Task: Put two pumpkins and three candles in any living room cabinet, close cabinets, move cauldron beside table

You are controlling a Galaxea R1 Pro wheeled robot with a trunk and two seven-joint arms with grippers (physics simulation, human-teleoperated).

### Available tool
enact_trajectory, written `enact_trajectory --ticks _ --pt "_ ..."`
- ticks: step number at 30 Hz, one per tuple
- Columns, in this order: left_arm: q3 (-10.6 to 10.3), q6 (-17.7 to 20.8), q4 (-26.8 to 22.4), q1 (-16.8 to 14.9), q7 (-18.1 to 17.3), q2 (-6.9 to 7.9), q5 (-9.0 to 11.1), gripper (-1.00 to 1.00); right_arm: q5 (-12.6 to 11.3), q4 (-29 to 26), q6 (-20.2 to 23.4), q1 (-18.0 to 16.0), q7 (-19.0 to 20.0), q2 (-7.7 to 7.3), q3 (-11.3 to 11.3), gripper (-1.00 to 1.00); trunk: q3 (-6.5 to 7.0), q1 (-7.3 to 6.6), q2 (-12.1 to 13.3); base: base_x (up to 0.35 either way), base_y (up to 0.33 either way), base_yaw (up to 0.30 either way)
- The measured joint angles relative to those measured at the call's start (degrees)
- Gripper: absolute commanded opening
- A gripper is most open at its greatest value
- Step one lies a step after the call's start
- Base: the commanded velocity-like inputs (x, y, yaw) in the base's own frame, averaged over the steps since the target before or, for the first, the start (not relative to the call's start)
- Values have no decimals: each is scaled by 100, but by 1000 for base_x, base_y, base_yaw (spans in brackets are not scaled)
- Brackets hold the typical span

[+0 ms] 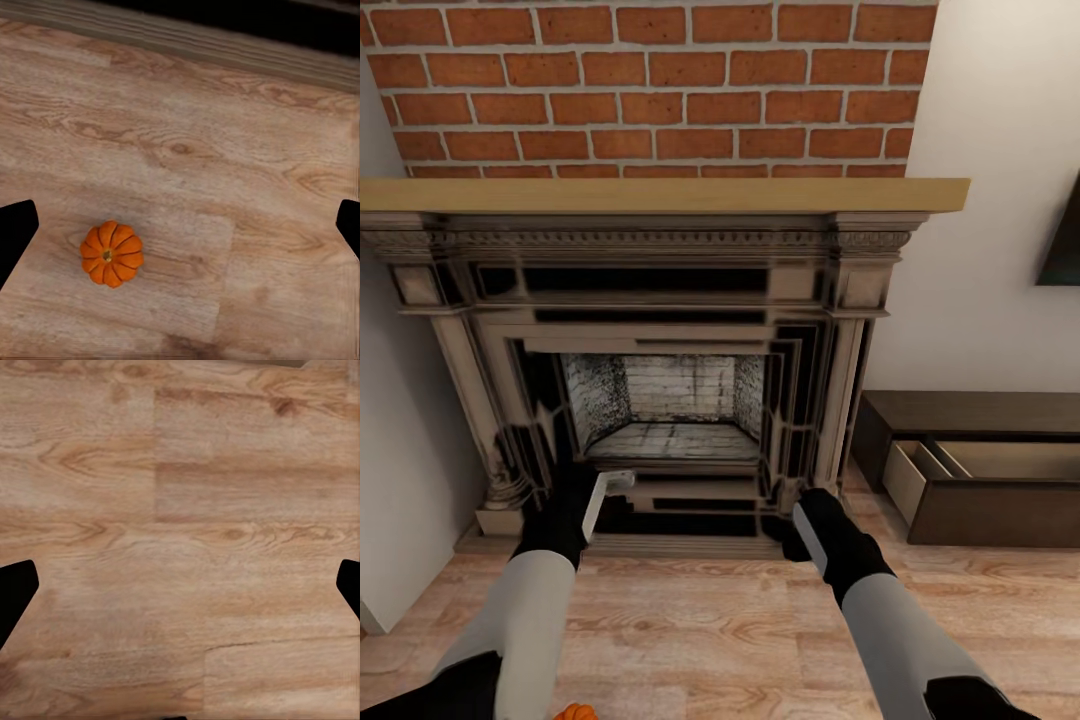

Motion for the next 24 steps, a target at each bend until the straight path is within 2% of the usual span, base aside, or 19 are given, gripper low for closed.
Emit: enact_trajectory --ticks 1,4,7,14,19,24 --pt "122 -4 35 0 4 18 -6 100 -3 35 1 -20 1 -3 -38 100 0 0 0 0 0 0" --pt "266 -15 97 0 14 37 -13 100 -11 68 1 -41 2 -6 -83 100 -18 21 -39 0 0 0" --pt "326 -21 128 -1 22 46 -17 100 -9 74 2 -49 -6 -5 -105 100 -71 87 -159 0 0 0" --pt "362 -52 259 -1 45 48 -6 100 12 91 8 -54 -29 7 -130 100 -197 241 -440 0 0 0" --pt "362 -59 395 -1 53 -11 21 100 -2 83 -27 -55 -26 47 -111 100 -287 351 -640 0 0 0" --pt "353 -61 408 -1 80 -29 -6 100 -12 -264 -242 -56 -12 51 -116 100 -376 461 -841 0 0 0"
